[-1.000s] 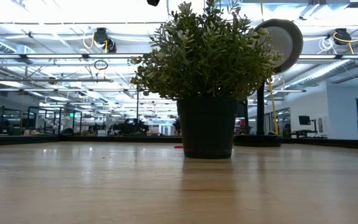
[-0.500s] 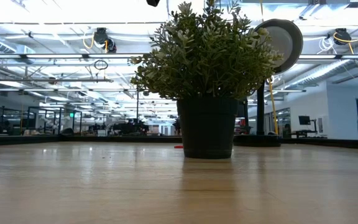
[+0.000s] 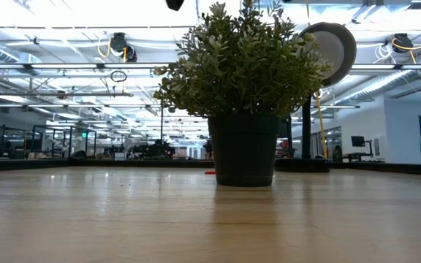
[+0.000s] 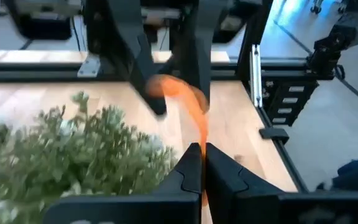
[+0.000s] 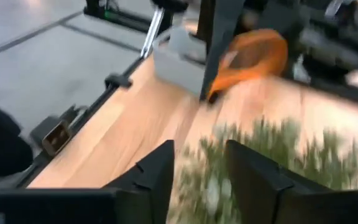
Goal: Pick and place rubber bands into bin
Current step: Put the orange rubber band into the blue bin
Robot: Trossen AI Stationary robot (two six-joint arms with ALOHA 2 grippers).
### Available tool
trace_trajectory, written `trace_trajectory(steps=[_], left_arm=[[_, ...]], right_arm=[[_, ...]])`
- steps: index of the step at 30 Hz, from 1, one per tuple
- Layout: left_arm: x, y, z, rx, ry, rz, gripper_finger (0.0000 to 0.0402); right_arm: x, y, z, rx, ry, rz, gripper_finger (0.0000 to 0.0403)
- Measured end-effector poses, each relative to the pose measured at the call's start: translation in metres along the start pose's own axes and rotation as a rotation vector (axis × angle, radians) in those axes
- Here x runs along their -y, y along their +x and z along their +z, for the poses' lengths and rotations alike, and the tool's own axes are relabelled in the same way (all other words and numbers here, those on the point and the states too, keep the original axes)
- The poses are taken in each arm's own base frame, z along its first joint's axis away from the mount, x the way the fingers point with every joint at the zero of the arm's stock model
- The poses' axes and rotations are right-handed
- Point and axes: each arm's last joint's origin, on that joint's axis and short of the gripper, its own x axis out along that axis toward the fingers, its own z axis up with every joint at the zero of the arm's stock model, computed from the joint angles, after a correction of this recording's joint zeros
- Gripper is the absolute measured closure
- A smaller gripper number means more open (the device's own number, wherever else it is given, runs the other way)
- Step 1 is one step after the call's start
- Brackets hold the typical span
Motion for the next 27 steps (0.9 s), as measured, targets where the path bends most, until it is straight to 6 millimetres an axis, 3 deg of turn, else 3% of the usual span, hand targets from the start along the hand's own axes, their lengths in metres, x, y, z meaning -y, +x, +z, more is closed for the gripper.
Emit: trace_trajectory(steps=[5, 11, 19, 27], left_arm=[[-0.003, -0.016, 0.002, -0.069, -0.082, 0.016, 0.0389], [-0.009, -0.057, 0.008, -0.193, -0.211, 0.019, 0.0394], [-0.012, -0.11, 0.003, -0.435, -0.53, -0.009, 0.0396], [-0.001, -0.132, -0.03, -0.855, -0.886, 0.199, 0.0396]], right_arm=[[0.0, -0.024, -0.007, -0.125, 0.121, 0.012, 0.0241], [-0.001, -0.042, -0.023, -0.284, 0.275, -0.002, 0.0234], [-0.005, -0.041, -0.058, -0.348, 0.285, -0.009, 0.0237], [-0.009, -0.035, -0.093, -0.408, 0.355, -0.029, 0.0238]])
